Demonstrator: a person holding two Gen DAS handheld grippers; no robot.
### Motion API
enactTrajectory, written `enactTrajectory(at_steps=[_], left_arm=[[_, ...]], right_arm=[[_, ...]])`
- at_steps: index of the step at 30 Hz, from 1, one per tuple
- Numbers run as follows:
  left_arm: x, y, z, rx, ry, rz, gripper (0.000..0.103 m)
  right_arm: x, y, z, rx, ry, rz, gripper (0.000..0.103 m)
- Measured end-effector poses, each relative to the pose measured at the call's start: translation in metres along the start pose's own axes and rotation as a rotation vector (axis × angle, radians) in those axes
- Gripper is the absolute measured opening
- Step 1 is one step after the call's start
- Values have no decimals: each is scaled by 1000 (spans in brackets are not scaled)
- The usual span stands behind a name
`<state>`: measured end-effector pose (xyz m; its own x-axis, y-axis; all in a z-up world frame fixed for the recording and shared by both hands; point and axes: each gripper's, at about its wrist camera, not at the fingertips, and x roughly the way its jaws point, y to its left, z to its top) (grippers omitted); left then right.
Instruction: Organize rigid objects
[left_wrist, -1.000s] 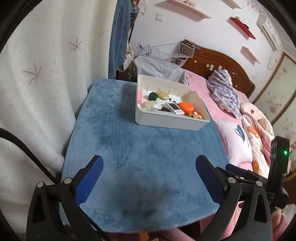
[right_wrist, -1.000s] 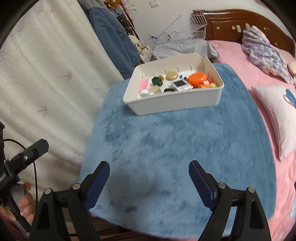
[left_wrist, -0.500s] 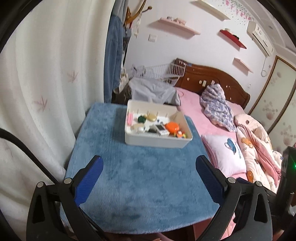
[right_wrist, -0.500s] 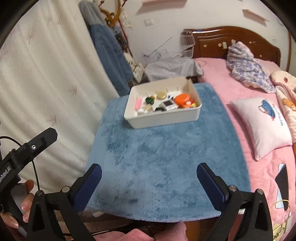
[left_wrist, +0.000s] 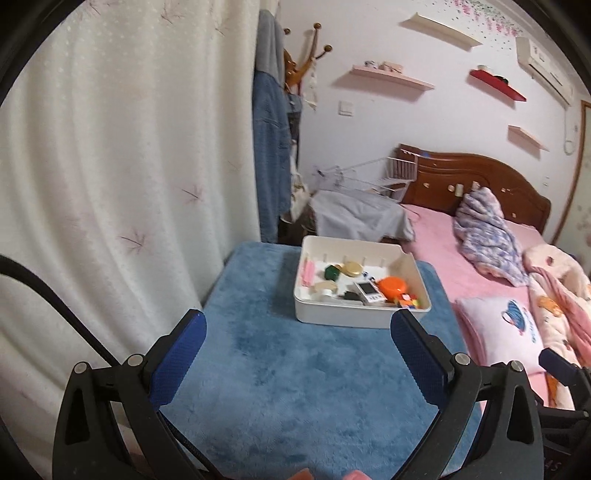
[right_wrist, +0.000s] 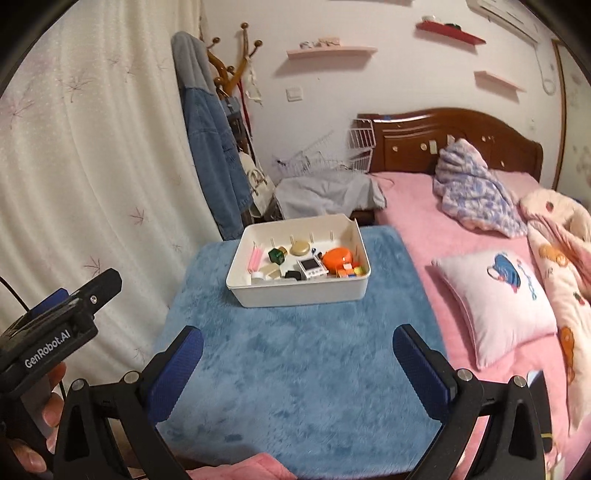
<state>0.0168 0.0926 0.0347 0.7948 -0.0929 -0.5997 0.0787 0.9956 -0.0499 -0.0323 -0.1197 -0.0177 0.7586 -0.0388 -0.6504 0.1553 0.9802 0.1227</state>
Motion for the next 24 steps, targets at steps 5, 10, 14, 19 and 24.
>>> enactTrajectory(at_steps=[5,10,14,19,24], left_arm=[[-5,-12,-8,11,-30,65,102],[-10,-18,-6,46,-70,113,102],[-17,-16,-4,37,-105,128,102],[-18,-16,-2,30,-128,126,102],[-17,-17,-3,22,-120,106,102]], right_arm=[[2,-10,0,-23,-12,33,103],[-1,-15,2,-21,-43,61,103],[1,-13,3,-24,-38,65,103],[1,-11,3,-27,-35,71,103],[1,-13,3,-16,-34,60,103]])
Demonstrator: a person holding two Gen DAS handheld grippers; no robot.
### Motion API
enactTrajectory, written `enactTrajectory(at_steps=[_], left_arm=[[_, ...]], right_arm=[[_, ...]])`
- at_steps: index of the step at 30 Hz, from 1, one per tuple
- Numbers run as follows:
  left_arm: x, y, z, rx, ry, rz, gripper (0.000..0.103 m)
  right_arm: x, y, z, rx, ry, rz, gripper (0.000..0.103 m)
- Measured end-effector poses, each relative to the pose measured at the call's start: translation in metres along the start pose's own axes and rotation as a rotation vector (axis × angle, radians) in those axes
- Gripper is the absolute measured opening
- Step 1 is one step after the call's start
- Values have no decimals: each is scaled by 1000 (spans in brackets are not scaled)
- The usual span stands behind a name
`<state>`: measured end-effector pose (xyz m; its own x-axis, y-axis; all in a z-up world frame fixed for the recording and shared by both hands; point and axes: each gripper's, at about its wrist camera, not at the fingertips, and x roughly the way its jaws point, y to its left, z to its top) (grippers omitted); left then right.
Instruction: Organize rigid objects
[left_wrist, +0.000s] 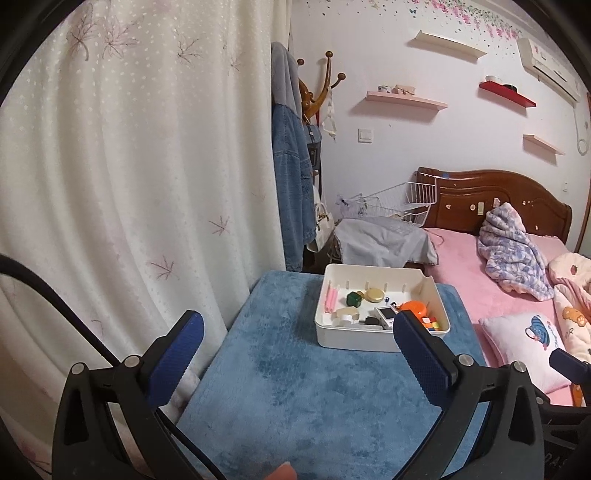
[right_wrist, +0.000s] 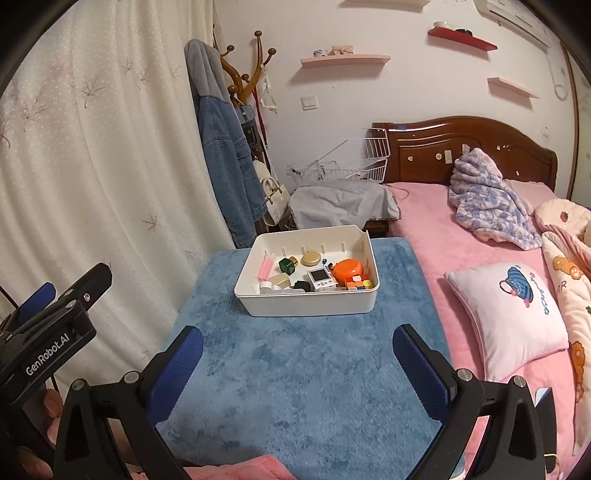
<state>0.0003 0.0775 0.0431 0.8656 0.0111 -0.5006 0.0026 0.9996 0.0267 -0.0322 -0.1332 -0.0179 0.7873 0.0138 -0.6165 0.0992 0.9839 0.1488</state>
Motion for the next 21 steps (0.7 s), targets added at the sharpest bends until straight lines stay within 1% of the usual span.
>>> enactTrajectory(at_steps=[4,9,21], left_arm=[[-1,-2,-1,0,8,-11,102],[3,-9,-3,18,41,-22,102],[6,-23,-9,50,78,-32,102]], right_arm=[[1,-1,-1,4,5,-1,103],[5,-1,-2,7,23,4,103],[12,-9,-4,20,62,12,103]])
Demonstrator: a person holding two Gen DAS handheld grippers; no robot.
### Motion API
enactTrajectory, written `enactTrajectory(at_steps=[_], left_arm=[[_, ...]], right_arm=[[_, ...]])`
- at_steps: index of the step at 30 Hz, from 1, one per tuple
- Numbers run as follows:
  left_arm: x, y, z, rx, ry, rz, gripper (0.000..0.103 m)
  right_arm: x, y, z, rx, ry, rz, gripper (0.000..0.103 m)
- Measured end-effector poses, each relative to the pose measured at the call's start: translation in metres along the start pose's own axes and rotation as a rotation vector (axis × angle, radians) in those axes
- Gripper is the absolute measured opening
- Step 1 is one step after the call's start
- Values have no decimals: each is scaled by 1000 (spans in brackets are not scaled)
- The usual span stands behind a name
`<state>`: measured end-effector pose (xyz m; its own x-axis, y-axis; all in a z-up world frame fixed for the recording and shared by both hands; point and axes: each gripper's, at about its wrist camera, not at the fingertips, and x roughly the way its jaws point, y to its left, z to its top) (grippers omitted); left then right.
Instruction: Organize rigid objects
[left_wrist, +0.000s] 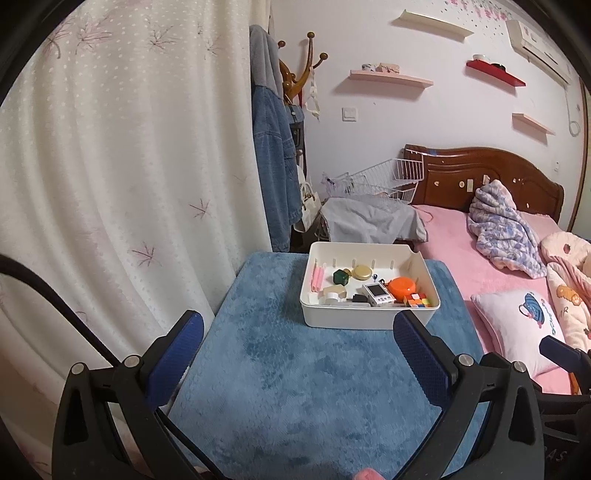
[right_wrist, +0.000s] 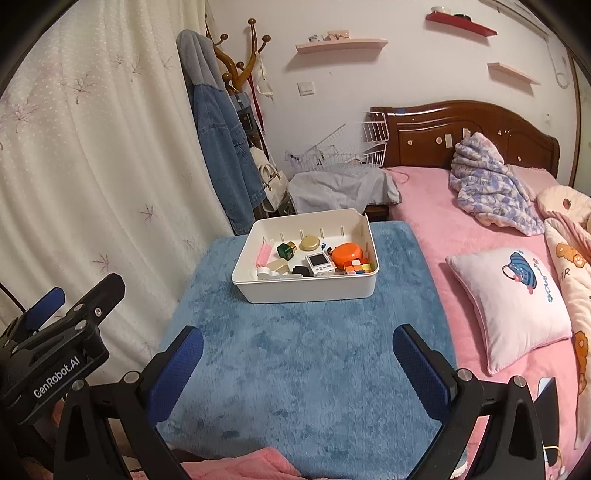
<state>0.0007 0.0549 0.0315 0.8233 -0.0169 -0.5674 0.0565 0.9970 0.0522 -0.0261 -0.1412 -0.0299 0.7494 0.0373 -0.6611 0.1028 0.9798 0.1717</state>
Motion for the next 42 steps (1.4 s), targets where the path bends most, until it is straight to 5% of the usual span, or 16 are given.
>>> enactTrajectory(at_steps=[42], left_arm=[[21,-26,-8,27,122,-21,102]], right_arm=[[21,-30,-7,65,140,-24,103]])
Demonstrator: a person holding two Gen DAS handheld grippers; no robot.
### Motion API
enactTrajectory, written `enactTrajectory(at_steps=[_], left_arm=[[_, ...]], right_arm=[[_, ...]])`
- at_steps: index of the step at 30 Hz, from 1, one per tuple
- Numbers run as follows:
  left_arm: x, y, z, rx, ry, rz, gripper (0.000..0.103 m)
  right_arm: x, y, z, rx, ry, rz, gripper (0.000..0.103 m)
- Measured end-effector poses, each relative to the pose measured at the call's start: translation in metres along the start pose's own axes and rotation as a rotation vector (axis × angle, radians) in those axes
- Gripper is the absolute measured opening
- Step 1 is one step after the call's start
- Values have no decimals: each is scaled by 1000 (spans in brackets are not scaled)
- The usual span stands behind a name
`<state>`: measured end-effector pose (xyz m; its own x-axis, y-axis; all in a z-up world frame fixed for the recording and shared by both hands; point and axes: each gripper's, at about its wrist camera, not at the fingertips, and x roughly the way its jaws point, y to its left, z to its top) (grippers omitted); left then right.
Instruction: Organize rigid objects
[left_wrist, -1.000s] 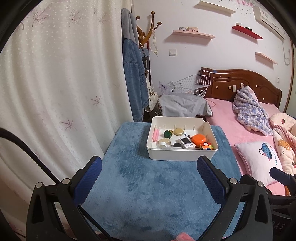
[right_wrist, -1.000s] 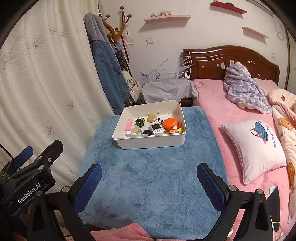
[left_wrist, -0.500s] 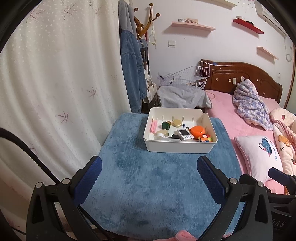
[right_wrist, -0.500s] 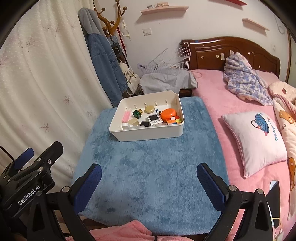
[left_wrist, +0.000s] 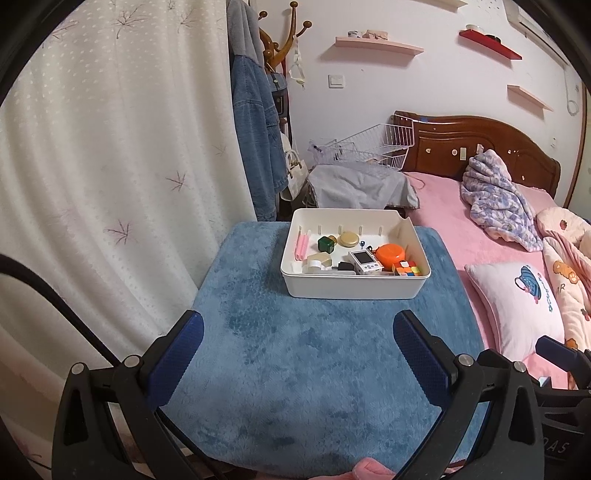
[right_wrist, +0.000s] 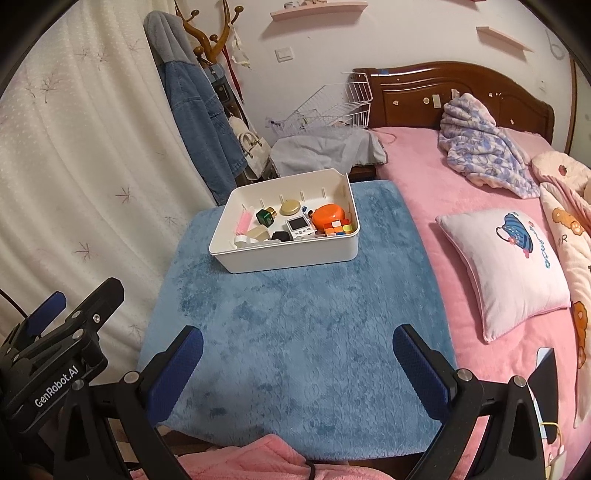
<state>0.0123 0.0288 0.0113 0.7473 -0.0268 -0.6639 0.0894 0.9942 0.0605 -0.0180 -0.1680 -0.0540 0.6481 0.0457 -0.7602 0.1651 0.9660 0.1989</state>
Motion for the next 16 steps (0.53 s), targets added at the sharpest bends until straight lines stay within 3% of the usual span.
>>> enactTrajectory(at_steps=[16], left_arm=[[2,15,-1,-19,-1,25,102]], right_arm=[[3,15,1,-28,3,15,103]])
